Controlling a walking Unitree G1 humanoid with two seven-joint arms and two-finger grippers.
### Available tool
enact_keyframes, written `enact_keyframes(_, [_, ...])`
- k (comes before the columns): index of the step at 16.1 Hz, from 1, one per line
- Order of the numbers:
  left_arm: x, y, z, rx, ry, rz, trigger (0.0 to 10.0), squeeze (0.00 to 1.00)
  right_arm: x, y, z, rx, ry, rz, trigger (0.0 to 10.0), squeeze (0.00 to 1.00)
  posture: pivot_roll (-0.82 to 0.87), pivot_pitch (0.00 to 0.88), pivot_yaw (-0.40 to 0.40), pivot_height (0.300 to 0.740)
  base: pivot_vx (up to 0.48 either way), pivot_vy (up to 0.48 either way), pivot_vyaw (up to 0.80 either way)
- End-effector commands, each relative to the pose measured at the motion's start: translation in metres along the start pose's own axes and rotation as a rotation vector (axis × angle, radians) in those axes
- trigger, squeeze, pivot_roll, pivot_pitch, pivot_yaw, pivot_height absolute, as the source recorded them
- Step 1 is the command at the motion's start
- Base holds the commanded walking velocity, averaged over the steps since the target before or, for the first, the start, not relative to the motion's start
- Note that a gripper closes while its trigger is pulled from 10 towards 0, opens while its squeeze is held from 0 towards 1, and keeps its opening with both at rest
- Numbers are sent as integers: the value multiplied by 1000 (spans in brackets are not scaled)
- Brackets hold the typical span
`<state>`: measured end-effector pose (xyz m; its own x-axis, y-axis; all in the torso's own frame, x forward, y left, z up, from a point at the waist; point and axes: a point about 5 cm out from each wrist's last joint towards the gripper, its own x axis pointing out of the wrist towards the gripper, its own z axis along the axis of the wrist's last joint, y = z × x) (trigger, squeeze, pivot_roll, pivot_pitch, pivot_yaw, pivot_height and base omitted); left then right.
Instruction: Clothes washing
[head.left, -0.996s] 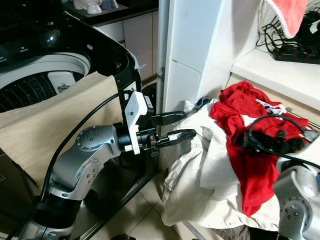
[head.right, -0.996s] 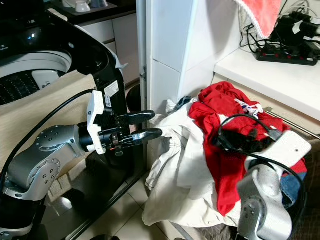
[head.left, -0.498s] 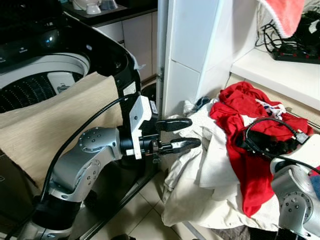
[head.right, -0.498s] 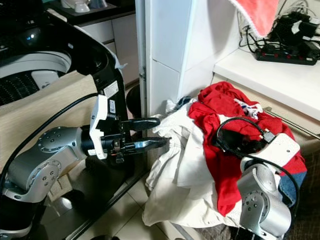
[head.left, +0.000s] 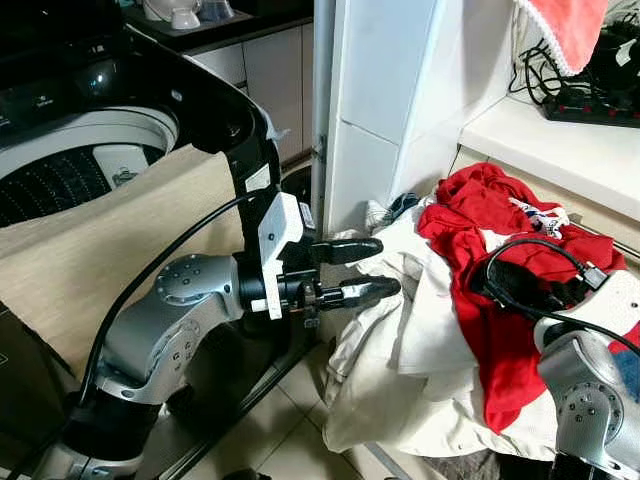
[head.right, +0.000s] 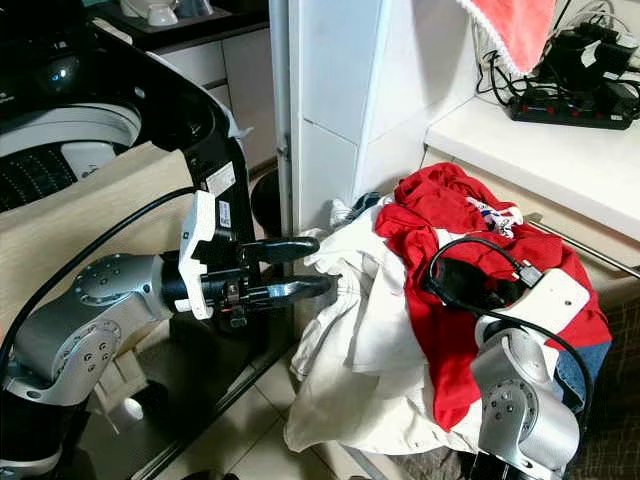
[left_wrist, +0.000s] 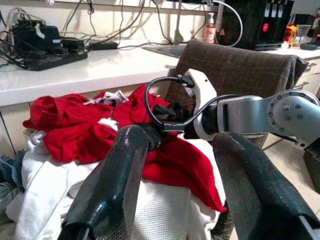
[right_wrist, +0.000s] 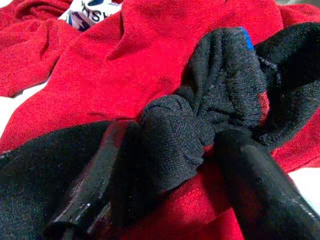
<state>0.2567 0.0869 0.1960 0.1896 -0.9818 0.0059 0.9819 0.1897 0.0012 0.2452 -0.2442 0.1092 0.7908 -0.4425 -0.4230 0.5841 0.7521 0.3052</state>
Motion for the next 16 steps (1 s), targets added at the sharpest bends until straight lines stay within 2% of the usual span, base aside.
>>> enact_keyframes(1, [2, -6, 1, 6, 9, -37, 10000, 0, 1, 3, 2, 10, 5, 18, 0, 0, -126, 0, 19, 740, 0, 0, 0])
enact_keyframes(16, [5, -8, 0, 3, 3, -32, 10000, 0, 0, 3, 5, 14, -13, 30, 0, 0, -131, 0, 11, 740, 0, 0, 0])
